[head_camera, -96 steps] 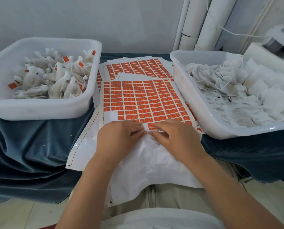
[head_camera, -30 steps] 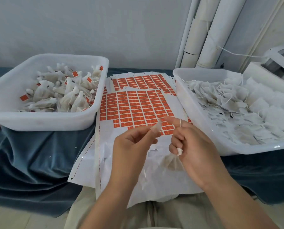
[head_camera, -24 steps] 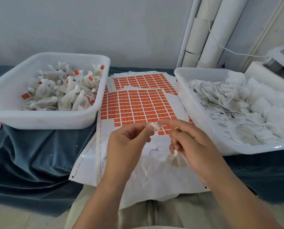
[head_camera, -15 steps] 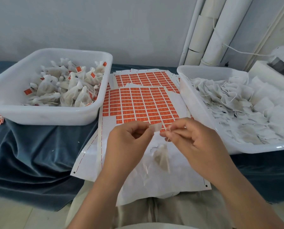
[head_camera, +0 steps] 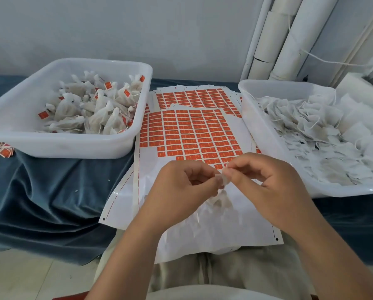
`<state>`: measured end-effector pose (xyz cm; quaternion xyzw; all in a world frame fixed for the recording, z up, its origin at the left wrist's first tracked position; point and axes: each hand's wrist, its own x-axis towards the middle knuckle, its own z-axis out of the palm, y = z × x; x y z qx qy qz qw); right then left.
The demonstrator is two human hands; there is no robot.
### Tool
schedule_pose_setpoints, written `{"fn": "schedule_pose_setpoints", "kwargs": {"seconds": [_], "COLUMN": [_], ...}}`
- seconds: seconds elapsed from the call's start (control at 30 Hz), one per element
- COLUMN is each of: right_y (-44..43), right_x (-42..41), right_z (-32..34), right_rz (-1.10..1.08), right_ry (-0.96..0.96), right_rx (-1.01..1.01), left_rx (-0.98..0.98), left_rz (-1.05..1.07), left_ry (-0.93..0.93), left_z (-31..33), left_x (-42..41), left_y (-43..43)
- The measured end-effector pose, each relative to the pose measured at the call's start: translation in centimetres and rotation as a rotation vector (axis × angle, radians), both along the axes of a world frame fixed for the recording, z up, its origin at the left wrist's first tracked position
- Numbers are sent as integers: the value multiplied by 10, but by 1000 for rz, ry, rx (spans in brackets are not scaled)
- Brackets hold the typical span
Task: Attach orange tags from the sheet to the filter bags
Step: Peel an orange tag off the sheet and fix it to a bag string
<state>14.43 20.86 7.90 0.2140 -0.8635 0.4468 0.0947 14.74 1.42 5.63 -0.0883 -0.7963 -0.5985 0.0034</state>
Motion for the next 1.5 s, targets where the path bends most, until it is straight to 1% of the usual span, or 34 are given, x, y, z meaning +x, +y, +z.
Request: {"fn": "schedule_pose_setpoints", "kwargs": {"seconds": [0.2, 0.3, 0.43, 0.53, 0.63, 0.87, 0.93, 1.07, 1.17, 1.33, 1.43, 1.5], "right_y": [1, 3, 4, 3, 1, -1, -2, -4, -6, -6, -7, -6], "right_x": [0, -1, -4, -5, -6, -6, -6, -3, -3, -4, -5, -4], "right_z": [-1, -1, -3, -5, -7, -9, -8, -6, -6, -10, -11, -11], "right_rz": [-37, -52, -80, -95, -109, -134, -134, -93, -63, -52, -66, -91], "right_ry": [6, -4, -54, -108, -133, -151, -160, -188, -217, -204, -182, -138], "right_rx": [21, 17, -62, -148, -166, -226, -273, -398, -435, -415, -387, -333], "left_rx": [1, 37, 115, 98, 75, 103, 160, 327, 388, 528, 529, 526], "left_rz": [-21, -67, -114, -97, -69, -59, -55, -33, -78, -171, -193, -194], "left_ry": [-5, -8, -50, -51, -50, -48, -103, -338, -383, -462, -493, -512], "left_z": [-1, -1, 1, 2, 1, -2, -2, -7, -11, -11, -11, -12], "left_x": [0, -1, -1, -1, -1, -3, -4, -8, -9, -9, -9, -10], "left_y": [1, 2, 2, 3, 5, 6, 6, 9, 12, 12, 12, 11]}}
